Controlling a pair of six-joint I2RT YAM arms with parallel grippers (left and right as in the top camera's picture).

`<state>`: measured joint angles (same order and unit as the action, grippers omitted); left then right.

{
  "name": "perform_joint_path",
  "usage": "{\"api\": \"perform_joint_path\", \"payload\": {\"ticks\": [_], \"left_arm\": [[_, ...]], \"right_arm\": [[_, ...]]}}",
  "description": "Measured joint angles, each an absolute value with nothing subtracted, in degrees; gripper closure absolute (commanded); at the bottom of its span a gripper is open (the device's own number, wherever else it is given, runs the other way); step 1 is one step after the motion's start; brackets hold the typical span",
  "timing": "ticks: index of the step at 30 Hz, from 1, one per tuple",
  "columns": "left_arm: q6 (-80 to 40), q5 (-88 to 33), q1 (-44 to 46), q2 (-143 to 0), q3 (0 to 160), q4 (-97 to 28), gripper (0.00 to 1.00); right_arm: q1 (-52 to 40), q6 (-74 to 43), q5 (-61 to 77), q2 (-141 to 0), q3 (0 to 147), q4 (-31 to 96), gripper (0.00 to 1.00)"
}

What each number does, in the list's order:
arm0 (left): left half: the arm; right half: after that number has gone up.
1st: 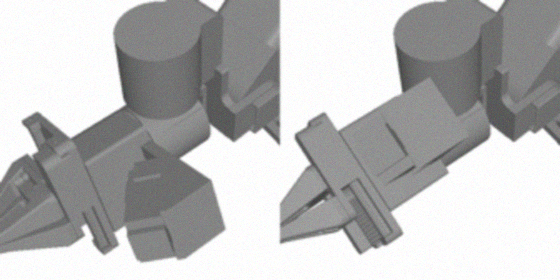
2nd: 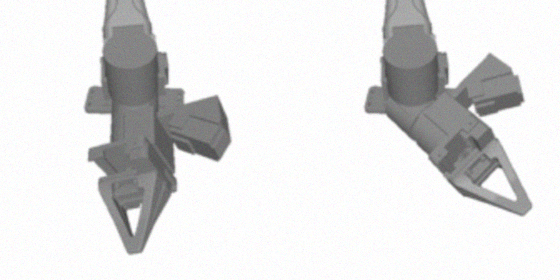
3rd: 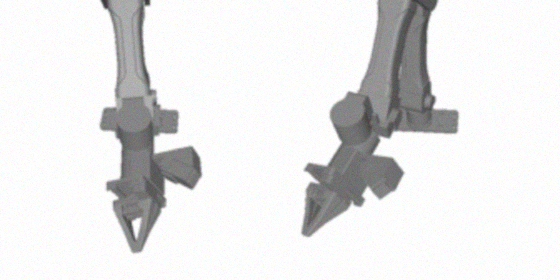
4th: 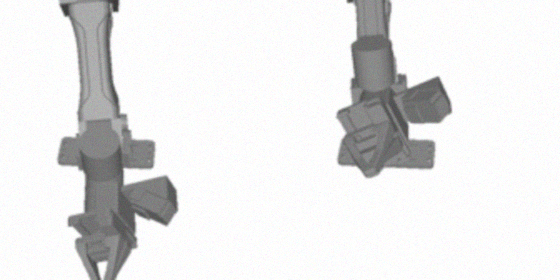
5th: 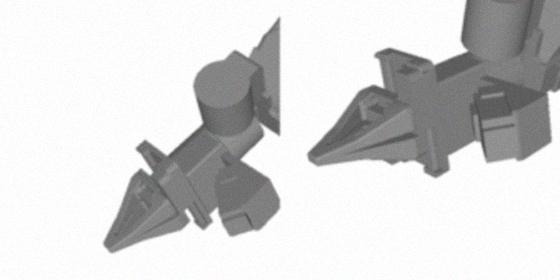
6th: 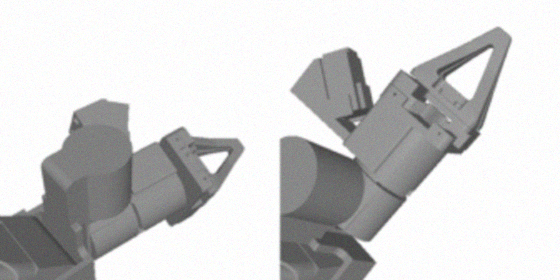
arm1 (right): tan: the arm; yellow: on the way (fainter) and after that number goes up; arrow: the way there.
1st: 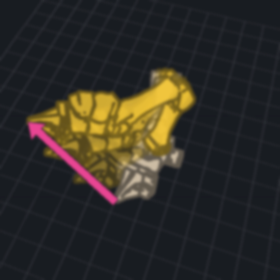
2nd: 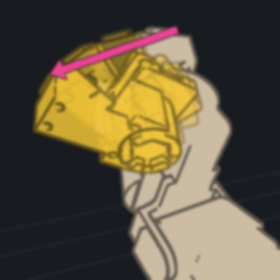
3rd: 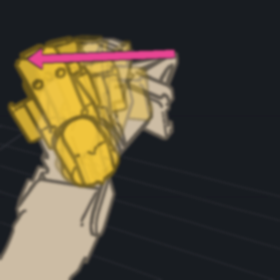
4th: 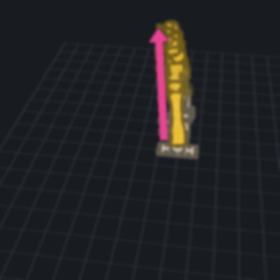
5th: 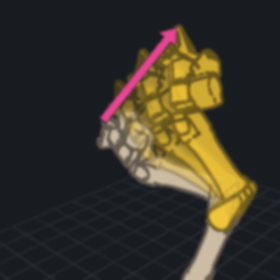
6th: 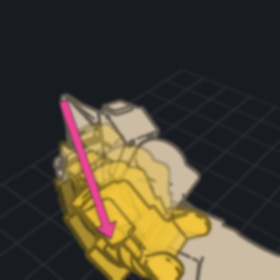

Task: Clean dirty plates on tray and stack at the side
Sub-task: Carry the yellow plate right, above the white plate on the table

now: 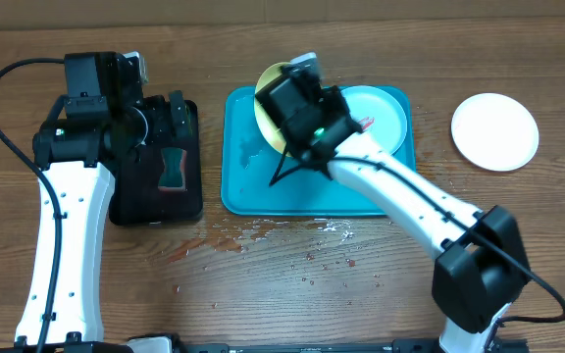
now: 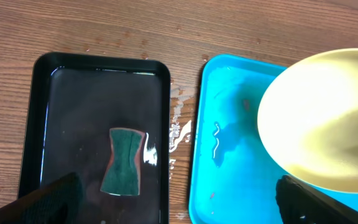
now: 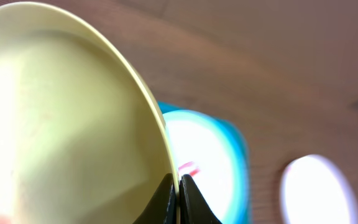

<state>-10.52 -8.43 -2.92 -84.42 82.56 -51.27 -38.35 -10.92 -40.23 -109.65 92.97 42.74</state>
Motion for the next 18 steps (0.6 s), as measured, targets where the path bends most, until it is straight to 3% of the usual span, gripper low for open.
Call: {"api": "perform_joint_path", "payload": {"ticks": [10, 18], "left_arm": [[-10.5, -8.4, -2.9, -84.4, 82.6, -53.3, 0.00], [-10.5, -8.4, -2.9, -84.4, 82.6, -53.4, 0.00]], "right_arm": [[-17.1, -20.9, -7.5, -107.4, 93.0, 43.1, 0.96], [8.0, -21.9, 2.5, -105.9, 93.0, 47.6, 0.96]]}}
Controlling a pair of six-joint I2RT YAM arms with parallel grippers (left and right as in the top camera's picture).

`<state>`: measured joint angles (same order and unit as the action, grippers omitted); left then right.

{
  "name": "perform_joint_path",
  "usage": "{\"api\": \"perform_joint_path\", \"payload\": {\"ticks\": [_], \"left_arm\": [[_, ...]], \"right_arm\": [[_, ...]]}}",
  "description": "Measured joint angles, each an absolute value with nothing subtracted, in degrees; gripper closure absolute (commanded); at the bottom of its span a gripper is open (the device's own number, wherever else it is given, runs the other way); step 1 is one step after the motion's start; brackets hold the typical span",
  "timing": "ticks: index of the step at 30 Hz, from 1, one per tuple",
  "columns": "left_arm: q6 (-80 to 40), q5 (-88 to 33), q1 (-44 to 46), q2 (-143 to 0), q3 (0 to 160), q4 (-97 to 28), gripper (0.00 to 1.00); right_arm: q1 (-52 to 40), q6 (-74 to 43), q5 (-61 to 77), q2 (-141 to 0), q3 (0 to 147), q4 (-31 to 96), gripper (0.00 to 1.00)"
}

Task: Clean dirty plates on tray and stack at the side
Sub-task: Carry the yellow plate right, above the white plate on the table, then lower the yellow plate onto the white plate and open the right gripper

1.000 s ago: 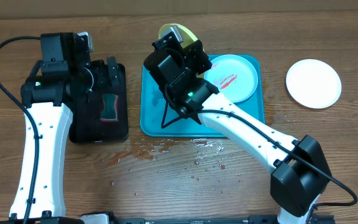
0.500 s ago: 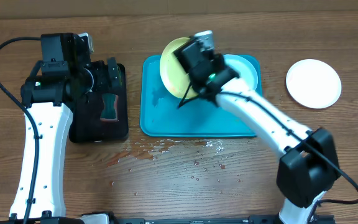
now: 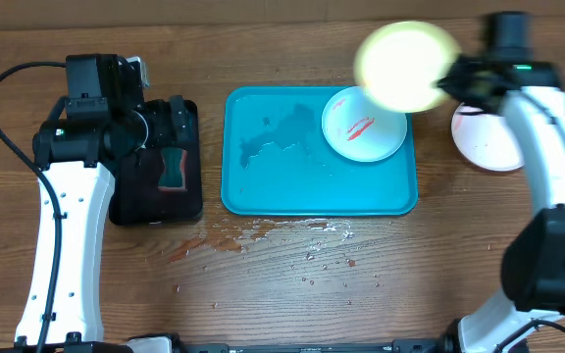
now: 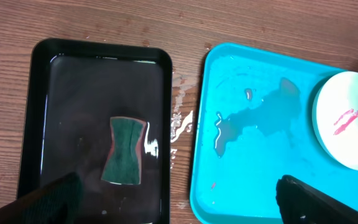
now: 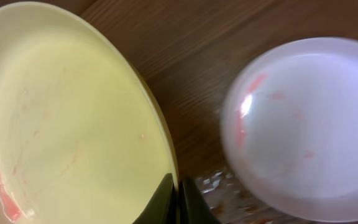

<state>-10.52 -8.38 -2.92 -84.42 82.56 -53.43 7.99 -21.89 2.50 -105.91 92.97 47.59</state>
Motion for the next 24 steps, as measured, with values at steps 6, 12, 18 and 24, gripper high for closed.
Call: {"api": "perform_joint_path", "payload": {"ticks": [6, 12, 18, 24], "left_arm": [[-10.5, -8.4, -2.9, -84.4, 82.6, -53.5, 0.00], [-10.5, -8.4, -2.9, -84.4, 82.6, -53.2, 0.00], [-10.5, -8.4, -2.9, -84.4, 82.6, -52.7, 0.00], [-10.5, -8.4, -2.9, -84.4, 82.6, -52.7, 0.00]], "right_arm": [[23.0, -21.7, 3.7, -105.9, 92.8, 47.5, 0.96], [29.2, -20.8, 4.3, -105.9, 90.5, 47.2, 0.96], [29.2, -19.9, 5.5, -108.6, 89.2, 47.2, 0.96], [29.2, -20.4, 4.9, -112.2, 88.6, 47.2, 0.96]]}}
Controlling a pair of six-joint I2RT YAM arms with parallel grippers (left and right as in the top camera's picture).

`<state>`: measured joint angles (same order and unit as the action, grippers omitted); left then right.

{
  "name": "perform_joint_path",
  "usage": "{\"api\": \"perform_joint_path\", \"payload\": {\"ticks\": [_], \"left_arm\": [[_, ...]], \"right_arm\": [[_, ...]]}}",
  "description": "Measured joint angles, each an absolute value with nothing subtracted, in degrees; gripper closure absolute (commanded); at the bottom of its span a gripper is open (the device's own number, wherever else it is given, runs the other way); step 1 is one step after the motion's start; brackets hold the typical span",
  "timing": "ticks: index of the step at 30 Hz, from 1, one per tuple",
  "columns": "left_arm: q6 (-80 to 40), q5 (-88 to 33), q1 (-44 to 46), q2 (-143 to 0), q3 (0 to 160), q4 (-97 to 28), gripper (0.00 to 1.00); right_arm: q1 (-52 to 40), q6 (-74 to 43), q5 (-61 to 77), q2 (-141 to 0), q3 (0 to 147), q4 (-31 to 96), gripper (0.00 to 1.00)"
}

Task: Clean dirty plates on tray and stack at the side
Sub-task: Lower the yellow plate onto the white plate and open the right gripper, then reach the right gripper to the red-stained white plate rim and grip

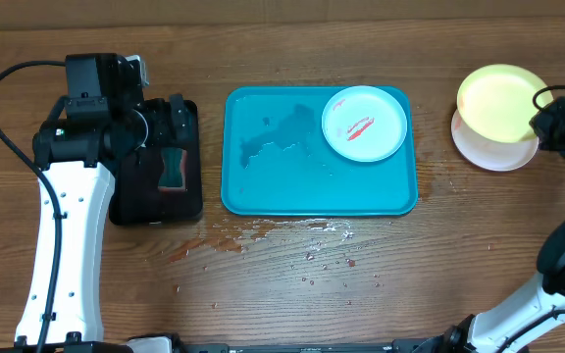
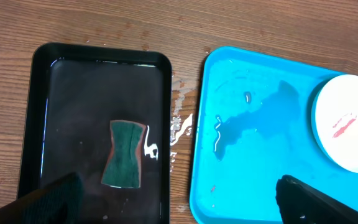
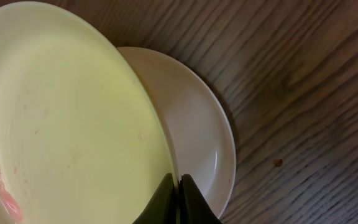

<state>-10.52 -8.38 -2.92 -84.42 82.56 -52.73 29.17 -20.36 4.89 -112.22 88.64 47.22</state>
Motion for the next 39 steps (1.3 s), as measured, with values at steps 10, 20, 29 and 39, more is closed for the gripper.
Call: {"api": "perform_joint_path", "payload": {"ticks": [10, 20, 29, 39], "left_arm": [[-10.5, -8.4, -2.9, -84.4, 82.6, -52.8, 0.00], [-10.5, -8.4, -2.9, -84.4, 82.6, -52.8, 0.00], [-10.5, -8.4, -2.9, -84.4, 82.6, -52.8, 0.00], [-10.5, -8.4, -2.9, -84.4, 82.6, -53.7, 0.00]], "right_arm": [[29.2, -21.4, 2.2, -112.5, 88.4, 47.4, 0.66], [29.2, -21.0, 4.3, -112.5, 88.4, 48.4, 0.60], [25.1, -21.0, 13.0, -110.2, 88.6, 50.5, 0.60], [0.8, -23.2, 8.3, -109.5, 88.6, 51.2, 0.57]]}}
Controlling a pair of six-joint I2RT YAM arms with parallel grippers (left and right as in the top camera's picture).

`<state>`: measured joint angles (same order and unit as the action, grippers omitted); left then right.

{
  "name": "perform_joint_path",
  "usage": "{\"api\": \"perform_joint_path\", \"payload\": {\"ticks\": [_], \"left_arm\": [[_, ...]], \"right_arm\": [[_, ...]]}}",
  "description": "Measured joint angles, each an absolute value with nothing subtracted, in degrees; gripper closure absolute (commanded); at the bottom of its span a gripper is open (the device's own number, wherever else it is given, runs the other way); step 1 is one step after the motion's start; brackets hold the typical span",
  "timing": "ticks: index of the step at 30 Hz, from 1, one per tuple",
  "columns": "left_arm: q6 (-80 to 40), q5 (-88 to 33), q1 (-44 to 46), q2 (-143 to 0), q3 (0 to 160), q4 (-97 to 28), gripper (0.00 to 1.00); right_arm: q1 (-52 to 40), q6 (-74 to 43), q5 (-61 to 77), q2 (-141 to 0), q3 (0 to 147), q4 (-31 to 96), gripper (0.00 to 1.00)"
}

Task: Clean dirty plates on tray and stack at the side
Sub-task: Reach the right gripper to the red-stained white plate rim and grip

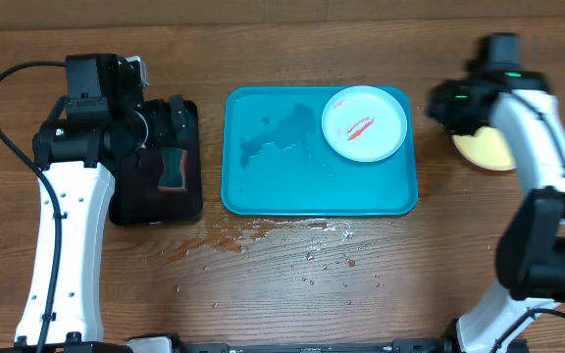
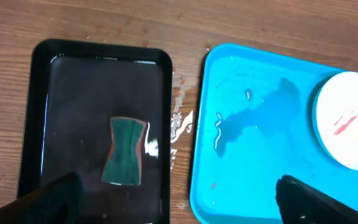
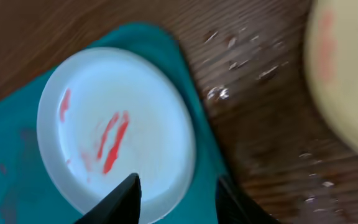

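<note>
A white plate (image 1: pixel 364 123) with red smears lies in the far right corner of the blue tray (image 1: pixel 282 186). My right gripper (image 3: pixel 179 198) is open just above the near right rim of this smeared white plate (image 3: pixel 114 127), and in the overhead view that gripper (image 1: pixel 456 105) hovers between tray and side stack. The yellow plate (image 1: pixel 488 149) lies flat at the right on the stack, covering the plate under it; a pale edge of the yellow plate (image 3: pixel 347 81) shows blurred. My left gripper (image 2: pixel 179 208) is open above the green sponge (image 2: pixel 125 151).
The sponge sits in water in a black tray (image 1: pixel 116 208) left of the blue tray. A puddle (image 2: pixel 253 121) spreads over the blue tray's left half. Water drops (image 1: pixel 263 235) and red specks dot the wood in front of both trays.
My right gripper was shut on the yellow plate over the white plate at the side. Now the yellow plate lies there, and the gripper is open, back at the tray's right edge.
My right gripper held the yellow plate upright over the blue tray, then had it beyond the tray's far right corner, then above the white side plate. Now that plate rests on the stack and the gripper is open over the smeared plate. The left arm stayed put.
</note>
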<state>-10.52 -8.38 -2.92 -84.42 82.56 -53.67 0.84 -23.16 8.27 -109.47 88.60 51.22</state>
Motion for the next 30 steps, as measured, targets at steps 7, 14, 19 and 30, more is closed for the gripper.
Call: {"api": "perform_joint_path", "payload": {"ticks": [7, 14, 19, 30], "left_arm": [[-10.5, -8.4, -2.9, -84.4, 82.6, -54.3, 0.00], [-10.5, -8.4, -2.9, -84.4, 82.6, -54.6, 0.00], [-10.5, -8.4, -2.9, -84.4, 82.6, -54.6, 0.00], [-10.5, -8.4, -2.9, -84.4, 82.6, -54.6, 0.00]], "right_arm": [[-6.9, -31.8, 4.5, -112.2, 88.6, 51.2, 0.51], [-9.1, -39.6, 0.9, -115.7, 88.6, 52.3, 0.02], [-9.0, -41.0, 0.6, -117.2, 88.6, 52.9, 0.00], [-9.0, -44.7, 1.1, -119.4, 88.6, 52.6, 0.13]]}}
